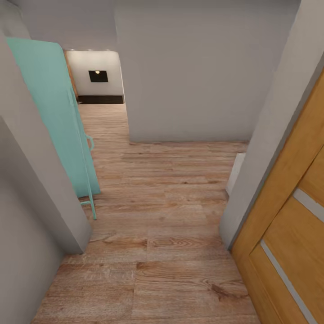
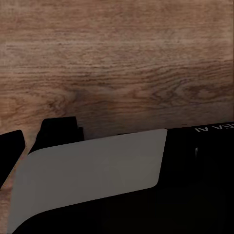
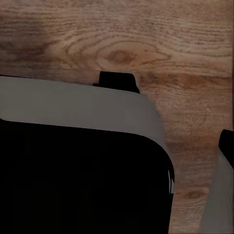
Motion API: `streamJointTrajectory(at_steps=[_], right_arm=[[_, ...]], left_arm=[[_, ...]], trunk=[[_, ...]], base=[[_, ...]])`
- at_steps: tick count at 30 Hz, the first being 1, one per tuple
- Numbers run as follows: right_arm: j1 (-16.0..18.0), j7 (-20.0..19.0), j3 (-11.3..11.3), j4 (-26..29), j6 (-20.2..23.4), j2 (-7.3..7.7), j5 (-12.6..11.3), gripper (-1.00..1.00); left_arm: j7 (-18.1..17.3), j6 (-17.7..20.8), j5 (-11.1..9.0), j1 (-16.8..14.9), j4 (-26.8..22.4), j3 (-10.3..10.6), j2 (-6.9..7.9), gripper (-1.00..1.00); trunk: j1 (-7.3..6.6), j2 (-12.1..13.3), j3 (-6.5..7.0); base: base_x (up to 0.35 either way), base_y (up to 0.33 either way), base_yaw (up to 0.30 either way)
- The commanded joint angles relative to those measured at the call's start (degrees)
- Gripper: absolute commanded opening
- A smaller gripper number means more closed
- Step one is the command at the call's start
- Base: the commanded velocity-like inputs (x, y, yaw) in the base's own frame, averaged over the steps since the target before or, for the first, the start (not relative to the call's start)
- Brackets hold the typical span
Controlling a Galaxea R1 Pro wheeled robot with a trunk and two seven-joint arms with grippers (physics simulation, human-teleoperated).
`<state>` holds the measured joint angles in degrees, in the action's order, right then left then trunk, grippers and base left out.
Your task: Move the two storage containers from the living room to the garage. In the garage, place one container on the floor and stack the other container on top of it (either order is fine).
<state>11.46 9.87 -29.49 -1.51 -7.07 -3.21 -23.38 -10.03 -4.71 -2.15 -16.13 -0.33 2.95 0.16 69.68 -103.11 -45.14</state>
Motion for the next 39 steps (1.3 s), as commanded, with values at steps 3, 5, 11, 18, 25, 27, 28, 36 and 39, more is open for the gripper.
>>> streamJointTrajectory(at_steps=[3,5,11,18,25,27,28,36,39], right_arm=[[0.05,0.00,-0.48,-0.16,-0.31,-0.04,-0.55,1.00],[0.05,-0.01,-0.48,-0.16,-0.31,-0.04,-0.56,1.00],[0.05,-0.02,-0.48,-0.16,-0.31,-0.02,-0.59,1.00],[0.05,-0.02,-0.48,-0.16,-0.31,0.01,-0.58,1.00],[0.05,-0.02,-0.48,-0.16,-0.28,0.02,-0.59,1.00],[0.05,-0.02,-0.48,-0.16,-0.25,0.01,-0.60,1.00],[0.05,-0.04,-0.48,-0.16,-0.21,-0.01,-0.61,1.00],[0.05,-0.11,-0.48,-0.16,-0.14,0.01,-0.61,1.00],[0.05,-0.16,-0.48,-0.16,-0.12,-0.02,-0.61,1.00]], left_arm=[[-0.17,-0.21,-0.20,-0.04,0.07,0.30,0.01,1.00],[-0.17,-0.21,-0.19,-0.04,0.07,0.30,0.01,1.00],[-0.17,-0.21,-0.17,-0.04,0.07,0.30,0.01,1.00],[-0.17,-0.21,-0.20,-0.04,0.07,0.30,0.01,1.00],[-0.17,-0.21,-0.20,-0.04,0.07,0.30,0.01,1.00],[-0.17,-0.21,-0.22,-0.04,0.07,0.30,0.01,1.00],[-0.17,-0.21,-0.22,-0.04,0.07,0.30,0.01,1.00],[-0.17,-0.21,-0.17,-0.04,0.07,0.30,0.01,1.00],[-0.17,-0.21,-0.19,-0.04,0.07,0.30,0.01,1.00]], trunk=[[0.03,-0.02,-0.05],[0.03,-0.02,-0.05],[0.03,-0.02,-0.05],[0.03,-0.02,-0.05],[0.03,-0.02,-0.05],[0.03,-0.02,-0.05],[0.03,-0.02,-0.05],[0.03,-0.02,-0.05],[0.03,-0.02,-0.05]], base=[[0.324,0.000,0.069],[0.324,0.000,0.024],[0.324,0.000,0.005],[0.324,0.000,0.000],[0.324,0.000,0.000],[0.324,0.000,0.000],[0.324,0.000,0.000],[0.324,0.000,0.000],[0.324,0.000,0.000]])
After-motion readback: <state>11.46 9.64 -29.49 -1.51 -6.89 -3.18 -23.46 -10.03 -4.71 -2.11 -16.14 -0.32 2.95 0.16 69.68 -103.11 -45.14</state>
